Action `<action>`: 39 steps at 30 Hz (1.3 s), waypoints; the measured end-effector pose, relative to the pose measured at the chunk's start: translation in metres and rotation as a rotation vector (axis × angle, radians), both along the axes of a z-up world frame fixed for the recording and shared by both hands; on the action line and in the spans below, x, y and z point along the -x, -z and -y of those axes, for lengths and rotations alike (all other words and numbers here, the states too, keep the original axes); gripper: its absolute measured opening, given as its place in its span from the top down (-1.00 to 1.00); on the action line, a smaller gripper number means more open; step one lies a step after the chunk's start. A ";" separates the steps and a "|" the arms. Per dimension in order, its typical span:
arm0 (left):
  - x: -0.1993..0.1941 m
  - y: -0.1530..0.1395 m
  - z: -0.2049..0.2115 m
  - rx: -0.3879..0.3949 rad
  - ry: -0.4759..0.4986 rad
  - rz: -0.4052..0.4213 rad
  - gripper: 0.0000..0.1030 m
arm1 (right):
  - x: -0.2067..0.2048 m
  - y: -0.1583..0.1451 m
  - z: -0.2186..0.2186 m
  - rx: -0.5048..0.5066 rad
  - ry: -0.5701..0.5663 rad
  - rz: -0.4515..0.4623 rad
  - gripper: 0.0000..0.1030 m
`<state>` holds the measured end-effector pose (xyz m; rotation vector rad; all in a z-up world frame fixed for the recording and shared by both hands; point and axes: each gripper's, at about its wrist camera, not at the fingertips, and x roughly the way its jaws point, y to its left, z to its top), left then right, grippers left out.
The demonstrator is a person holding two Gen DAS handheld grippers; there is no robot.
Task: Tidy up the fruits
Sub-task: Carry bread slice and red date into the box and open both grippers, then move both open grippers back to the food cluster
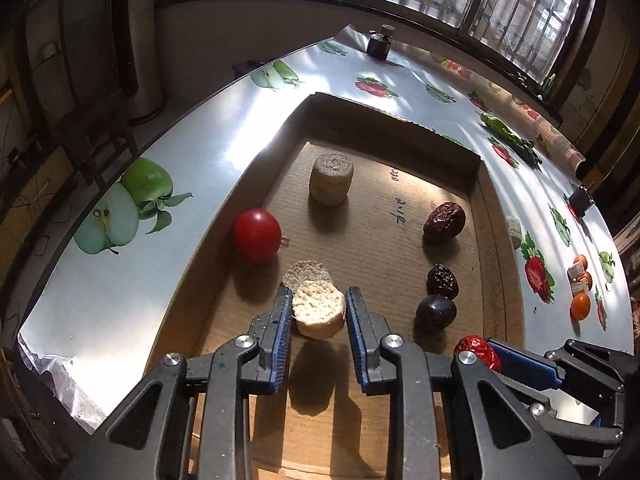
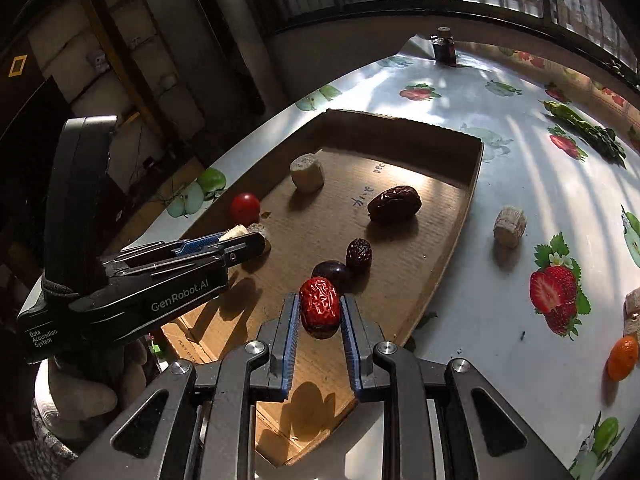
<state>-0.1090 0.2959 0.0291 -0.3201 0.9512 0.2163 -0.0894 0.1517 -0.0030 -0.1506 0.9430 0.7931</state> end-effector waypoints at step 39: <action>0.026 -0.069 0.085 -0.235 0.051 0.200 -0.67 | 0.016 -0.028 0.143 -0.287 0.489 0.094 0.28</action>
